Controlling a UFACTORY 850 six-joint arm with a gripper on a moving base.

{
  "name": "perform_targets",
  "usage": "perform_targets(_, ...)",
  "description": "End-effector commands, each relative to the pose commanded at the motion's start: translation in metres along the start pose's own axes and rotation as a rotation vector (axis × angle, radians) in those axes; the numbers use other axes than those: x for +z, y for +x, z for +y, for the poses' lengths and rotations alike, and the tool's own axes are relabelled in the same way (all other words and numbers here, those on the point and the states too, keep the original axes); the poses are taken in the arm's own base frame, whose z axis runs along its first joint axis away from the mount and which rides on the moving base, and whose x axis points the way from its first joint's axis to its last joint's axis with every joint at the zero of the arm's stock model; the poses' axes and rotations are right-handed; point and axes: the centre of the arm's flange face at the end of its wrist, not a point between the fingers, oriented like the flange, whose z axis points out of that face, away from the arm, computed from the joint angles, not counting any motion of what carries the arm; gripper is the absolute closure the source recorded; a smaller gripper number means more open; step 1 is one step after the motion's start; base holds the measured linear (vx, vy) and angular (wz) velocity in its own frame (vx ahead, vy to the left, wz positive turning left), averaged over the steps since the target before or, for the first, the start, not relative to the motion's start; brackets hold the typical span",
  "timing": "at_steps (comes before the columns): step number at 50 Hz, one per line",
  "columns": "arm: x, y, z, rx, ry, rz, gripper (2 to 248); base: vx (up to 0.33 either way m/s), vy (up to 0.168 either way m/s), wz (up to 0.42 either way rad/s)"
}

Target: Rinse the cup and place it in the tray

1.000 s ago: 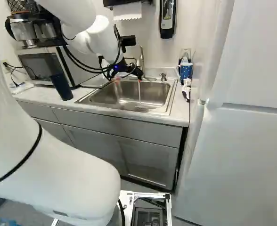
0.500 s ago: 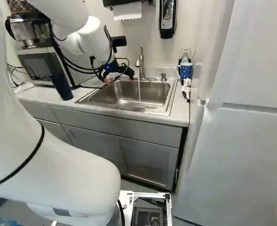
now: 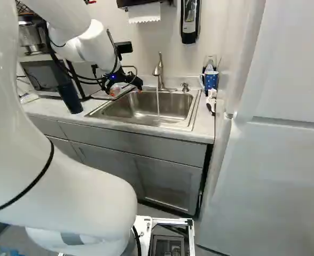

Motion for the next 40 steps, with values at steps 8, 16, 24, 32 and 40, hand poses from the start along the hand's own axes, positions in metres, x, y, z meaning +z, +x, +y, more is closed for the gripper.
perform_targets(8,-0.001,0.000,-0.013,-0.023,0.020,0.001,3,0.000,0.000,0.000)
perform_targets(16,-0.002,0.000,-0.026,-0.046,0.040,0.003,3,0.000,0.000,0.000)
perform_targets(24,-0.002,0.000,-0.039,-0.069,0.060,0.004,3,0.000,0.000,0.000)
perform_targets(32,-0.002,0.001,-0.052,-0.091,0.080,0.004,3,0.000,0.000,0.000)
perform_targets(40,-0.001,0.003,-0.065,-0.113,0.099,0.004,3,0.000,0.000,0.000)
